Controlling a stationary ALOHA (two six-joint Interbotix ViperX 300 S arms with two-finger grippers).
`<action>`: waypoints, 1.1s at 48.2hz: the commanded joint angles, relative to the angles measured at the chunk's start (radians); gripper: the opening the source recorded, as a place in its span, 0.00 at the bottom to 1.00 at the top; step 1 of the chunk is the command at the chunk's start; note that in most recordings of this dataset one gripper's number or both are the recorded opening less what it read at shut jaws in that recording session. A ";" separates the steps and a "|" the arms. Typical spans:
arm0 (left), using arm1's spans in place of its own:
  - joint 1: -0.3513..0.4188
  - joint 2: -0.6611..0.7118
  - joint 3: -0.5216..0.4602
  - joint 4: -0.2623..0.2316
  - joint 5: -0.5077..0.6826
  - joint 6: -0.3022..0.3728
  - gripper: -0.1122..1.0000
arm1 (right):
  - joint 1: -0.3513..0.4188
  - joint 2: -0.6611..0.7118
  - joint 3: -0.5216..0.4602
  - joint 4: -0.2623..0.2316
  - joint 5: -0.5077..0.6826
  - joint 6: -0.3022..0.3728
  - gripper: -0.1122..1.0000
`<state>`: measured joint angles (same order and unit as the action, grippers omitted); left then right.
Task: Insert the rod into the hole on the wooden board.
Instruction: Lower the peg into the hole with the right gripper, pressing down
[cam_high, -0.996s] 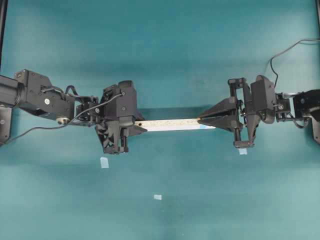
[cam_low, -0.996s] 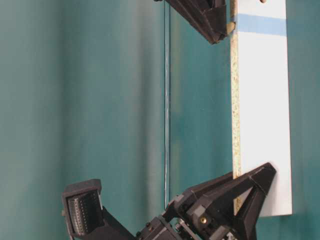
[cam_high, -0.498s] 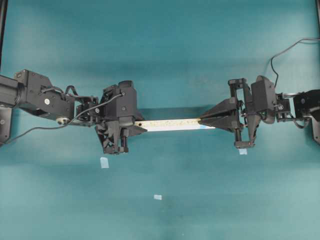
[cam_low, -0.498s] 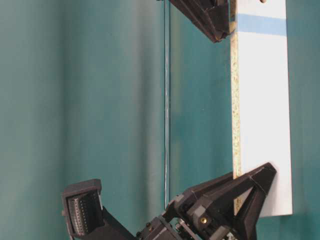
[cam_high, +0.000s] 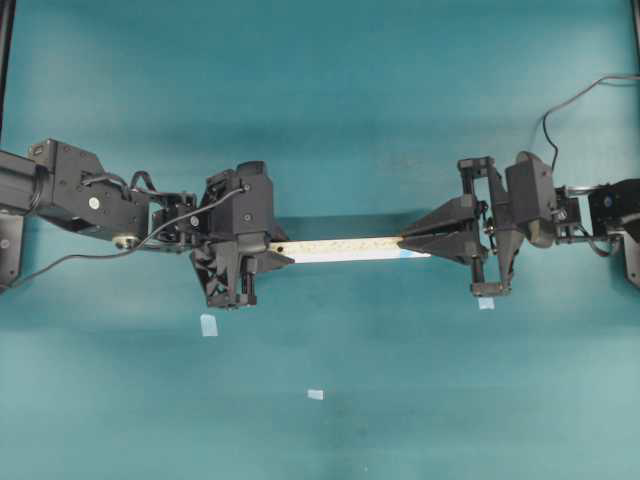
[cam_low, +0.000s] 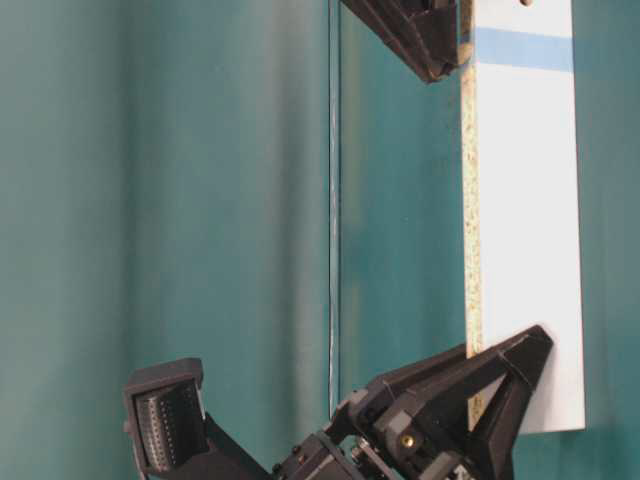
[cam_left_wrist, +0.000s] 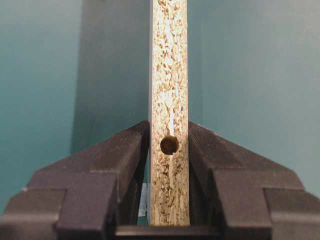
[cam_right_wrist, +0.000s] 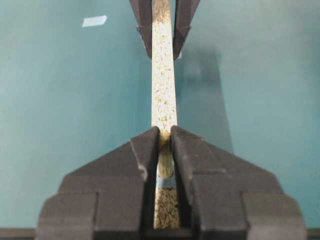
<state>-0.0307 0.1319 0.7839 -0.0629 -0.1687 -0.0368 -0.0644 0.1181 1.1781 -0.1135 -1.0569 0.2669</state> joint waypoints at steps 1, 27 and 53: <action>-0.012 -0.012 -0.012 0.000 -0.002 -0.009 0.39 | -0.002 -0.021 0.002 0.002 0.015 0.006 0.19; -0.012 -0.014 -0.012 0.000 -0.002 -0.009 0.39 | -0.002 -0.077 0.034 -0.003 0.094 0.006 0.19; -0.012 -0.012 -0.011 0.000 -0.002 -0.009 0.40 | -0.002 -0.084 0.035 -0.005 0.097 0.003 0.19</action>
<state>-0.0353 0.1319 0.7839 -0.0644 -0.1687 -0.0368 -0.0644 0.0460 1.2226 -0.1166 -0.9618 0.2715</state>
